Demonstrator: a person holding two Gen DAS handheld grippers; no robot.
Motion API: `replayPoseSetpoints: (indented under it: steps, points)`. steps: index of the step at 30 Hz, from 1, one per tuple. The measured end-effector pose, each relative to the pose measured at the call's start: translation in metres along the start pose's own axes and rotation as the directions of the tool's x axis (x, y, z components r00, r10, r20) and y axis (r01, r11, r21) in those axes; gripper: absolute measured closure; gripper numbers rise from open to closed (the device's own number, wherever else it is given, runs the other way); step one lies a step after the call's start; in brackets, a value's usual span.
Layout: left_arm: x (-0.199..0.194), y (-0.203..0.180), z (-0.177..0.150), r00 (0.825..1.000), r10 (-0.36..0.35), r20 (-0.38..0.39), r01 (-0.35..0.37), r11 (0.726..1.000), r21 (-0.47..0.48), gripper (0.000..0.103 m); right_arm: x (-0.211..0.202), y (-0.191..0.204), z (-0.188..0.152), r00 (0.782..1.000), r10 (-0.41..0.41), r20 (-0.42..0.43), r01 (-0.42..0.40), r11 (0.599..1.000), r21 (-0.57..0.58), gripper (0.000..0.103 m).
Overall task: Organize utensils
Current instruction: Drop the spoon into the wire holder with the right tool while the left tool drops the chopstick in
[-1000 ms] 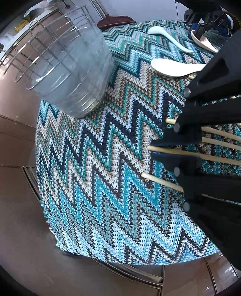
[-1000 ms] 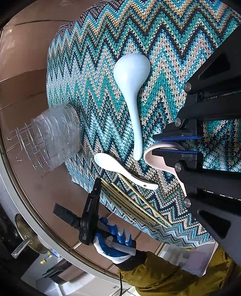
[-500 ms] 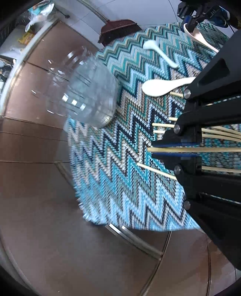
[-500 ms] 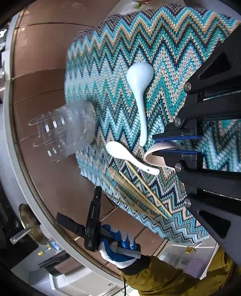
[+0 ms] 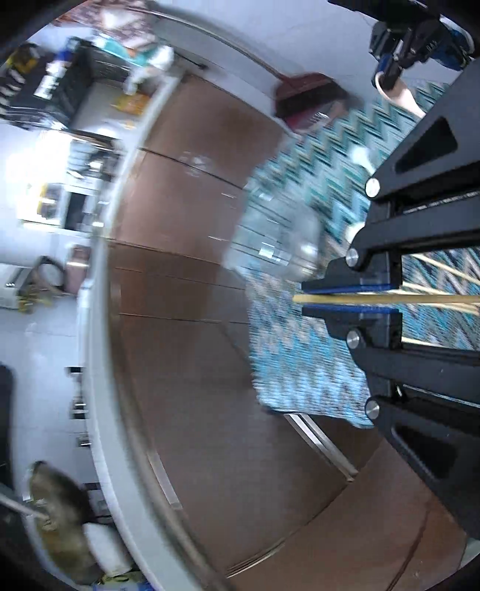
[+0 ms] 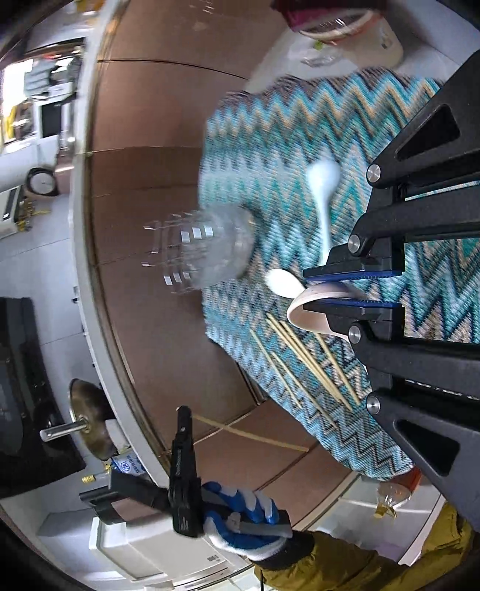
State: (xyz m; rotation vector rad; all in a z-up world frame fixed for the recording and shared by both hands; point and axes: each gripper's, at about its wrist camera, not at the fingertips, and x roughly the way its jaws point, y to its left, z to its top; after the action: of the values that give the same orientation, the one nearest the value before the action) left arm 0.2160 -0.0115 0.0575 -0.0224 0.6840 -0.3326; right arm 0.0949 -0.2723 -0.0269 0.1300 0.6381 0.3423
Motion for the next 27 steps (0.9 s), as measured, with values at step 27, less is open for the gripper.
replayPoseSetpoints:
  steps: [27]
  points:
    - [0.123, -0.057, 0.093, 0.823, 0.074, 0.564, 0.039, 0.982, -0.186, 0.098, 0.131, -0.025, 0.177, 0.883, -0.383, 0.27, 0.46, 0.819, -0.343, 0.095]
